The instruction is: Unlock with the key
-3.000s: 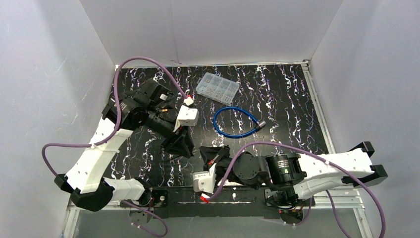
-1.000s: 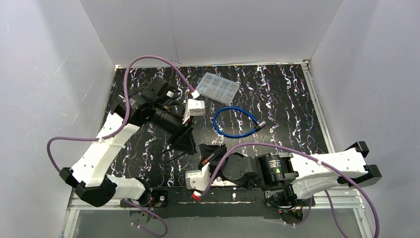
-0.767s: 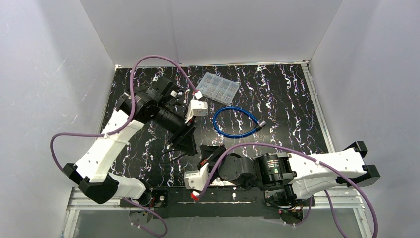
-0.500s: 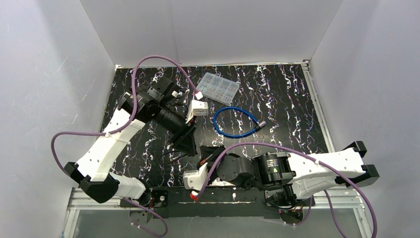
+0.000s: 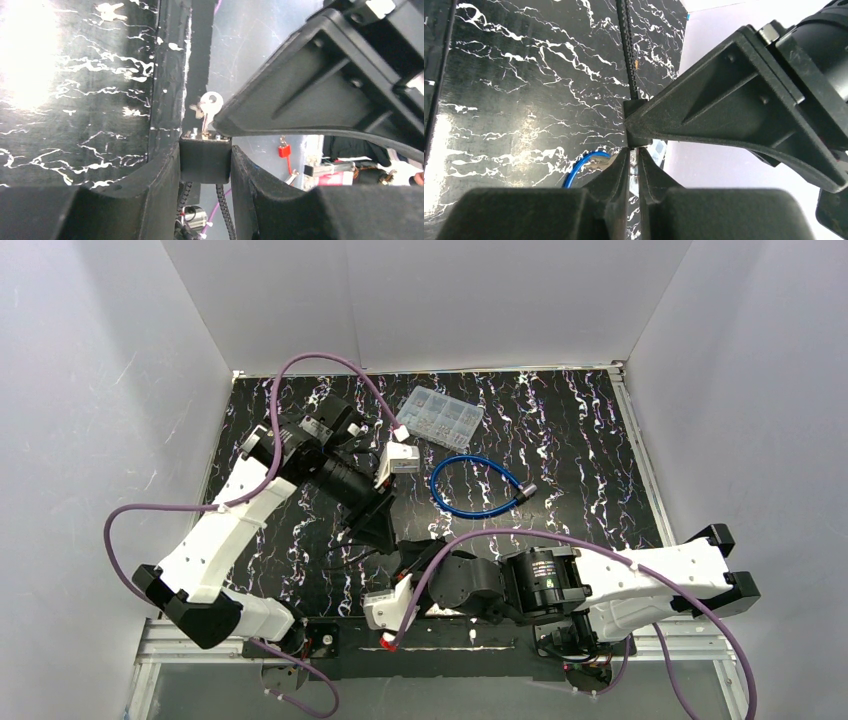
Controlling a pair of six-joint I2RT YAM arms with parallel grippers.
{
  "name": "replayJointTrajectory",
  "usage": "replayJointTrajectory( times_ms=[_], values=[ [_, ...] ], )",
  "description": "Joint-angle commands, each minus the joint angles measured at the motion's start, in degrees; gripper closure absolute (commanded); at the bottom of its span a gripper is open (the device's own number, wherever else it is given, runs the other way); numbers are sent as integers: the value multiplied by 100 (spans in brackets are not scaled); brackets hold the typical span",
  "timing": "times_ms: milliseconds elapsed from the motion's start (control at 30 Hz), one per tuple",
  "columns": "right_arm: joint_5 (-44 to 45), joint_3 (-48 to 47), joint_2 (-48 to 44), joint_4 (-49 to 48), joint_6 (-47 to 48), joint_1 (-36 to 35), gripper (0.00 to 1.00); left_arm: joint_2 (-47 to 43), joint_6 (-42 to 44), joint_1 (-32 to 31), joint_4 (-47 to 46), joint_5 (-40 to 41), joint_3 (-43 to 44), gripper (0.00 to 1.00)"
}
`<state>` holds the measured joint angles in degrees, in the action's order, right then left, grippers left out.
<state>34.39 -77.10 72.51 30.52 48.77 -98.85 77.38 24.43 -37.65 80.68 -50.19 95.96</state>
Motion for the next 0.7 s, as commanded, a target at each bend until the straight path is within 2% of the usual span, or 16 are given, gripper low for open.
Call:
replayJointTrajectory(
  times_ms=[0, 233, 300, 467, 667],
  values=[
    [-984, -312, 98, -575, -55, -267, 81, 94, 135, 193, -887, 192, -37, 100],
    [-776, -317, 9, -554, 15, -267, 72, 93, 274, 266, -738, 337, -104, 100],
    [-641, -315, -12, -521, 65, -267, 60, 129, 374, 288, -584, 236, -56, 100],
    [-281, -381, -311, -679, 175, -103, 48, 212, 746, 293, -38, -45, 138, 100],
    [-333, -651, -683, -494, -295, 332, 44, 320, 1080, 291, 624, -469, 473, 100]
  ],
)
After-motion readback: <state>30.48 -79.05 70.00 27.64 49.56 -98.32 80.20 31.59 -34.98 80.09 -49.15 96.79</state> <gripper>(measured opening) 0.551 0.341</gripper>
